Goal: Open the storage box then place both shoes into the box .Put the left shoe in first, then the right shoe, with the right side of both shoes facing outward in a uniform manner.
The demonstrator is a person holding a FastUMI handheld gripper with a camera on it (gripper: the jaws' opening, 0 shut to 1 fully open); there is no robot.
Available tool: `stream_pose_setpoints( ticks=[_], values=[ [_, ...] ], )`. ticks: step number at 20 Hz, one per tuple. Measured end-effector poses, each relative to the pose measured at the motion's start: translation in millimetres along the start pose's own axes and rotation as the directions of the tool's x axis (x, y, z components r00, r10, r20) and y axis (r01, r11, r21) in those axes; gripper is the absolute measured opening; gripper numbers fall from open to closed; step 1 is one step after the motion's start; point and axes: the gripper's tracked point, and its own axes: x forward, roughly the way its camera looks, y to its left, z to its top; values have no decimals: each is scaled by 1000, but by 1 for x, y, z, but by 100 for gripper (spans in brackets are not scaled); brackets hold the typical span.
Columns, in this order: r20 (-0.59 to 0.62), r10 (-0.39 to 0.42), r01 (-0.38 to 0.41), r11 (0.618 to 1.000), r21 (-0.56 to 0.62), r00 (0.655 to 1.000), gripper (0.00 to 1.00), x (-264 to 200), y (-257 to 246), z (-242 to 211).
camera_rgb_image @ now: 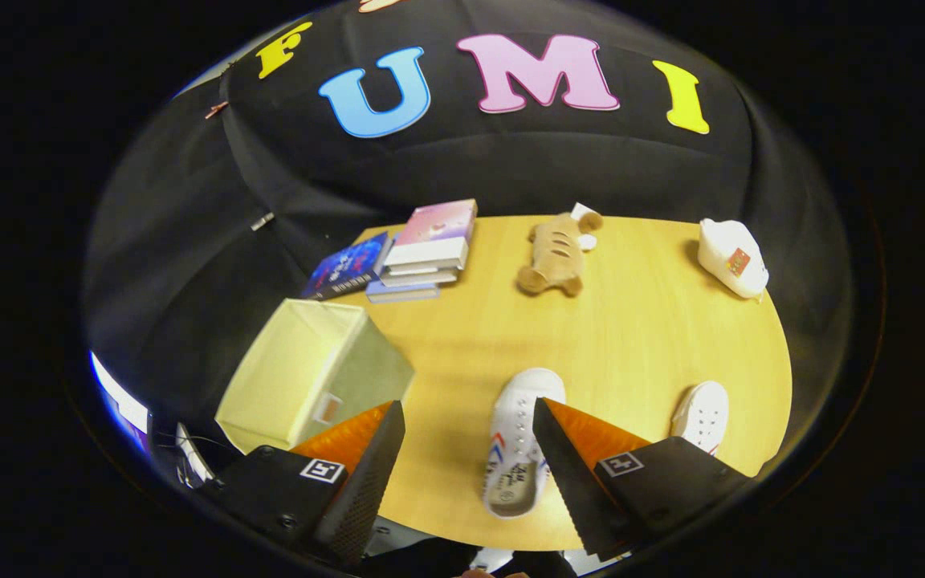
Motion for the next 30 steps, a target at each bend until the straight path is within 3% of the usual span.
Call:
stream_pose_setpoints(
  ticks=[7,14,18,19,24,29,30],
  values=[
    [-177,-31,22,998,-52,984,99,45,-67,-86],
    [-224,-1,-37,986,-164,975,97,81,-72,-112],
    [-232,19,-63,981,-182,973,80,89,-66,-120],
    [-237,18,-59,985,-165,971,71,90,-64,-121],
    [-260,20,-36,998,-58,965,34,92,-55,-125],
    [-253,13,16,993,113,967,6,91,-57,-123],
    [-254,14,25,989,147,967,6,91,-57,-122]
  ],
)
